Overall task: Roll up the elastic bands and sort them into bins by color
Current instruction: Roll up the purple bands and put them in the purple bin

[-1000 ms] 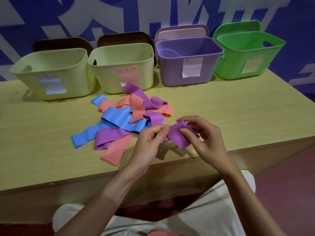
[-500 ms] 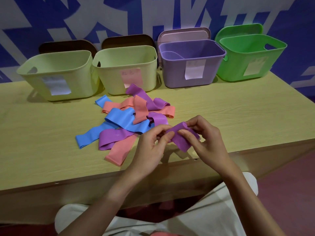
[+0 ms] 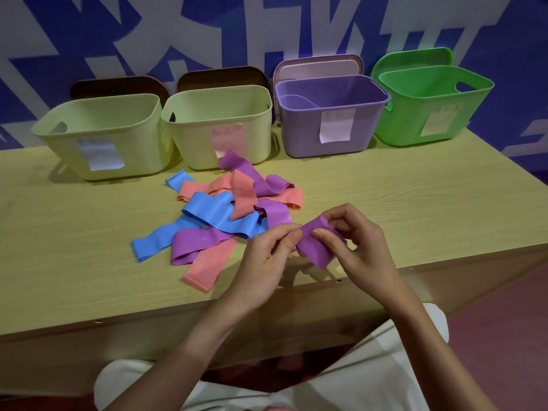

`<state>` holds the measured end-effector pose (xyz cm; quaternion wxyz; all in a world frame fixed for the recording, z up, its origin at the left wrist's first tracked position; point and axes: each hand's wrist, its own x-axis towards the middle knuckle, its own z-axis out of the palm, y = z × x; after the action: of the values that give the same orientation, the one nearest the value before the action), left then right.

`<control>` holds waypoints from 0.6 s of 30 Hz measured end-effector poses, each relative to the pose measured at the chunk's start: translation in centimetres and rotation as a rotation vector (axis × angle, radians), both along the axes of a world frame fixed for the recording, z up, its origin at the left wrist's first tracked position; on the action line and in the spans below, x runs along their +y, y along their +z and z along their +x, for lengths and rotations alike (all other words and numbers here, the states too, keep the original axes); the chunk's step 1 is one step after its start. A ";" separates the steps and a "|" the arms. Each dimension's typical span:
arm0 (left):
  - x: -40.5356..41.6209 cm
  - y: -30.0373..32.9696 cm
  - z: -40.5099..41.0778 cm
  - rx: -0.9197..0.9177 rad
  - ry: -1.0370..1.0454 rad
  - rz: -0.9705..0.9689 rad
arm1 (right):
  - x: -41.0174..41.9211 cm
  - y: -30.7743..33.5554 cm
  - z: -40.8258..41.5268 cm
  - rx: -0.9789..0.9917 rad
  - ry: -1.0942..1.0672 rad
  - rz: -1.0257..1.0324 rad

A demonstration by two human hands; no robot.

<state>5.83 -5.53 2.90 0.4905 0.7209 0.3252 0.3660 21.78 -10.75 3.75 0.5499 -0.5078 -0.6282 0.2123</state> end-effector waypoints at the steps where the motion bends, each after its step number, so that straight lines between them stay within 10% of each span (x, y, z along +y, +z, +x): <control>1: -0.1 0.0 0.0 -0.004 0.011 0.000 | 0.0 0.1 0.0 0.014 -0.006 0.003; 9: -0.2 -0.1 0.2 0.132 0.074 0.284 | 0.1 -0.1 -0.3 0.105 0.033 -0.015; 18: 0.2 0.4 0.5 0.001 -0.024 -0.033 | 0.2 -0.4 0.6 0.009 0.077 -0.033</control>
<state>6.36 -5.33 3.27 0.5066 0.7166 0.3227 0.3545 22.41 -10.56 3.34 0.5357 -0.4915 -0.6411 0.2460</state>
